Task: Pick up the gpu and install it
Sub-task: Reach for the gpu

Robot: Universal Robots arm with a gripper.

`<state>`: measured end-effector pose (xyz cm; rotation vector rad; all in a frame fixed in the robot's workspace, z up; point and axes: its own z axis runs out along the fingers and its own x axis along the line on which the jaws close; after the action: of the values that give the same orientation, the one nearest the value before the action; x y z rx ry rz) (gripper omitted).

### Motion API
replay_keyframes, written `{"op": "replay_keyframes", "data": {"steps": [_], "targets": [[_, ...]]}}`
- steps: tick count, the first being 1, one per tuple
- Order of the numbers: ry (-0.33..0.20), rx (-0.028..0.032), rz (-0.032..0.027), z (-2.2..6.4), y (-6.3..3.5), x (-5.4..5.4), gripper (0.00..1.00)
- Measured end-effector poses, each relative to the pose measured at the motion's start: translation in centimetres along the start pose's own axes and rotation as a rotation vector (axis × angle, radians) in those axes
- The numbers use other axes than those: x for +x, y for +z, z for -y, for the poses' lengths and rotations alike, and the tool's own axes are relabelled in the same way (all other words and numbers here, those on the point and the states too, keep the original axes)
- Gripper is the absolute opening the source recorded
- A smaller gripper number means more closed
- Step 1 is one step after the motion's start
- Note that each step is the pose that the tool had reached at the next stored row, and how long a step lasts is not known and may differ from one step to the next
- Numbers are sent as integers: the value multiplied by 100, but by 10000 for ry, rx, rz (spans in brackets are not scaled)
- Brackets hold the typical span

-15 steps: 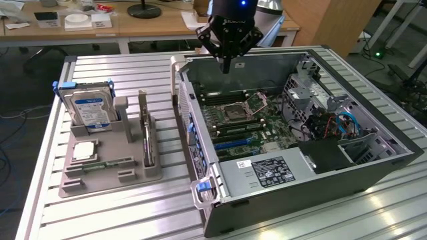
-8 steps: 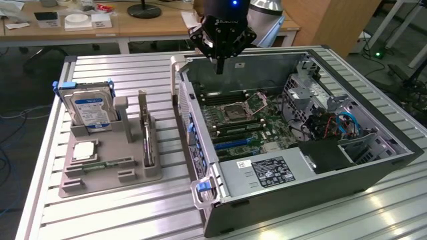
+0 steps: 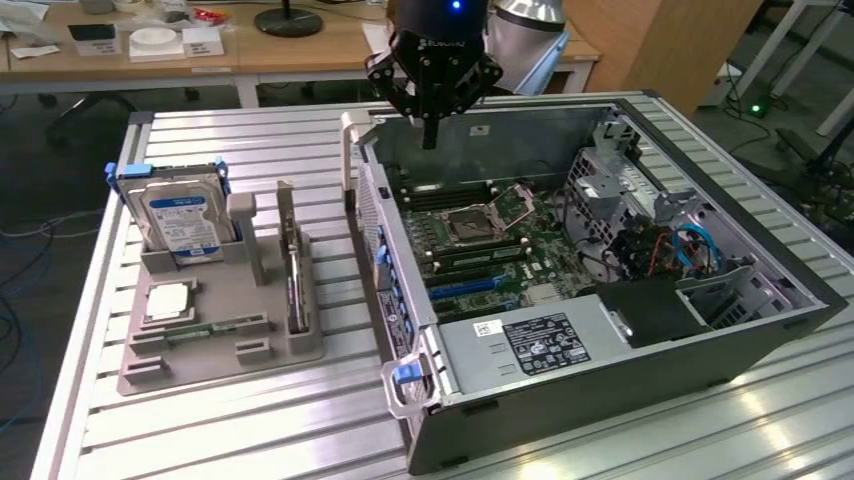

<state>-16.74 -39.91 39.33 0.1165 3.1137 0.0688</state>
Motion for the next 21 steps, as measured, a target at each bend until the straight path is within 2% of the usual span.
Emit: {"op": "replay_keyframes", "data": {"steps": [21], "targets": [[1,0,0,25,-8,312,10]]}}
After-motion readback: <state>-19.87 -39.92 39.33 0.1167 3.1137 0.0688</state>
